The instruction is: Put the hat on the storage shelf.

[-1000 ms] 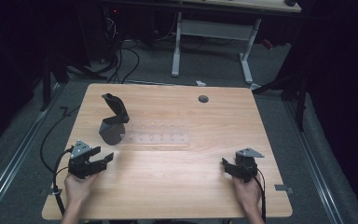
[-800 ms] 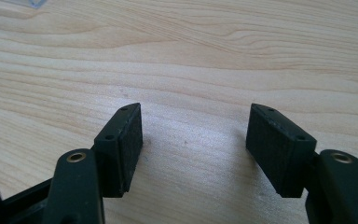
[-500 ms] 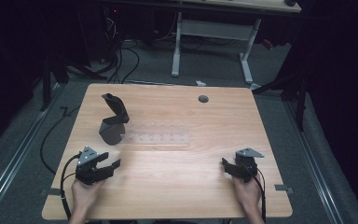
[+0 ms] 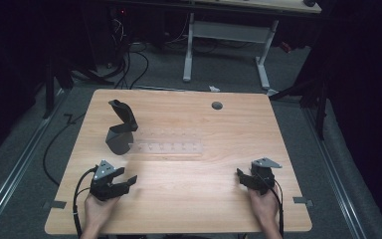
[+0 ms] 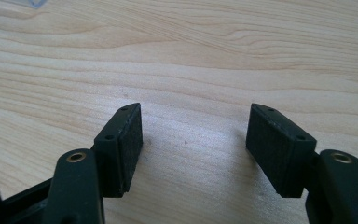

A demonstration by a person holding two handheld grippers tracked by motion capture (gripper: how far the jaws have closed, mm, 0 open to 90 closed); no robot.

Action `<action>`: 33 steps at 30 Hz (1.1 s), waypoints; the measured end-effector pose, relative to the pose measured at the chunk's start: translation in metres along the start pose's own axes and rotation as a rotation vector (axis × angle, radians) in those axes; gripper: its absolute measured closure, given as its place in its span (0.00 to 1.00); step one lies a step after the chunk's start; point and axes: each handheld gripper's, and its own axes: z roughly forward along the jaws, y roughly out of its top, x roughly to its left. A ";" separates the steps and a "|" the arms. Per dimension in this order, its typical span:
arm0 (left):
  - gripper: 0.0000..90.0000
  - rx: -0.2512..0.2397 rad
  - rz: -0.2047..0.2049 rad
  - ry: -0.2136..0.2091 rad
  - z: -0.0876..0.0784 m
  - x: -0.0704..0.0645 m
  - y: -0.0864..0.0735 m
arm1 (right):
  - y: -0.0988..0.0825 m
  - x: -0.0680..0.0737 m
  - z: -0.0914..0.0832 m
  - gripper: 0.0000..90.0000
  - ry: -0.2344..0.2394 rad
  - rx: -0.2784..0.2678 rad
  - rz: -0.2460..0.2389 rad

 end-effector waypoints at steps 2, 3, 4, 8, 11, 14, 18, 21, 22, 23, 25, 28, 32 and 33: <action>0.42 0.010 0.007 0.003 0.002 -0.001 -0.003 | 0.000 0.000 0.000 0.40 0.001 0.000 -0.001; 0.42 0.014 0.008 0.006 0.004 -0.002 -0.004 | 0.000 0.000 0.000 0.40 0.001 0.000 -0.002; 0.42 0.020 0.009 0.006 0.005 -0.002 -0.006 | 0.000 0.000 0.000 0.40 0.002 0.000 -0.002; 0.42 0.029 0.002 0.004 0.010 -0.005 -0.011 | 0.000 0.000 0.000 0.40 0.002 -0.001 -0.003; 0.42 0.038 0.016 0.006 0.013 -0.007 -0.014 | 0.000 0.000 0.000 0.40 0.002 0.001 -0.002; 0.42 0.039 0.029 0.008 0.016 -0.009 -0.017 | 0.000 0.000 0.000 0.40 0.002 -0.001 -0.004; 0.42 0.054 0.040 0.019 0.020 -0.010 -0.019 | 0.000 0.000 0.000 0.40 0.002 -0.001 -0.004; 0.42 0.047 0.046 0.022 0.022 -0.011 -0.019 | 0.000 0.000 0.000 0.40 0.002 -0.001 -0.004; 0.42 0.052 0.047 0.026 0.023 -0.011 -0.020 | 0.000 0.000 0.000 0.40 0.002 -0.001 -0.003; 0.42 0.061 0.055 0.033 0.024 -0.011 -0.020 | 0.000 0.000 0.000 0.40 0.002 -0.001 -0.004; 0.41 0.065 0.076 0.045 0.025 -0.012 -0.022 | 0.000 0.000 0.000 0.40 0.003 -0.002 -0.003; 0.40 0.071 0.123 0.055 0.026 -0.015 -0.026 | 0.000 0.000 0.000 0.40 0.003 0.000 -0.003; 0.38 0.069 0.131 0.066 0.027 -0.015 -0.027 | 0.000 0.000 0.000 0.40 0.003 0.000 -0.003; 0.37 0.069 0.130 0.066 0.028 -0.015 -0.027 | 0.000 0.000 0.000 0.40 0.003 -0.001 -0.004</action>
